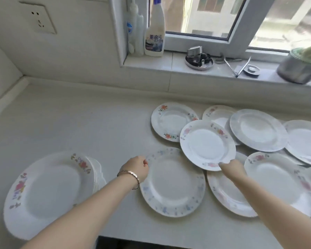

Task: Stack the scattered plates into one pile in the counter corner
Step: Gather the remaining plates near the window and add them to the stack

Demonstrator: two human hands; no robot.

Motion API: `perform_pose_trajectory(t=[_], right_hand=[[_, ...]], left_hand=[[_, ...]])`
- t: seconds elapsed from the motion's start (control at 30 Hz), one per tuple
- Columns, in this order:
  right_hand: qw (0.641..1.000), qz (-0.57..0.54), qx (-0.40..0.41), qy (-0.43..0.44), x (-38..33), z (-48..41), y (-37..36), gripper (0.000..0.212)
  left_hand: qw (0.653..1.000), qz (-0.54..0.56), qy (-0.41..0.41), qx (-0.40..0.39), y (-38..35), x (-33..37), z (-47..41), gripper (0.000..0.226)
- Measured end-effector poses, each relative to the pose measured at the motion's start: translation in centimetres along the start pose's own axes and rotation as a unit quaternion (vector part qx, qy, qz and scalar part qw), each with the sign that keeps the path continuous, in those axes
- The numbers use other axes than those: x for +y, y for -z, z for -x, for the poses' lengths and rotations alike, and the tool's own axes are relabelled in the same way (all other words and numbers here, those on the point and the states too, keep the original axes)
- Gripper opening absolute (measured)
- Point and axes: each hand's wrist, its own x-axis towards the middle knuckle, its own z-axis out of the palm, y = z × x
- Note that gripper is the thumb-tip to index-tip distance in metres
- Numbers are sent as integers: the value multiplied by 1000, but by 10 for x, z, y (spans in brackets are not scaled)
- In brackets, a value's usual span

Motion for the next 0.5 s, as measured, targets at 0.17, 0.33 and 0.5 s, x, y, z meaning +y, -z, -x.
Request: perform_pose_trajectory(t=[0.17, 0.33, 0.5], right_hand=[[922, -345, -72, -158, 26, -53, 6, 27], [848, -485, -116, -180, 26, -70, -4, 38], [829, -528, -140, -120, 29, -67, 3, 32]], left_hand=[[999, -9, 48, -2, -18, 19, -10, 20], [996, 2, 88, 8, -29, 19, -12, 14], [993, 15, 113, 32, -27, 11, -11, 16]])
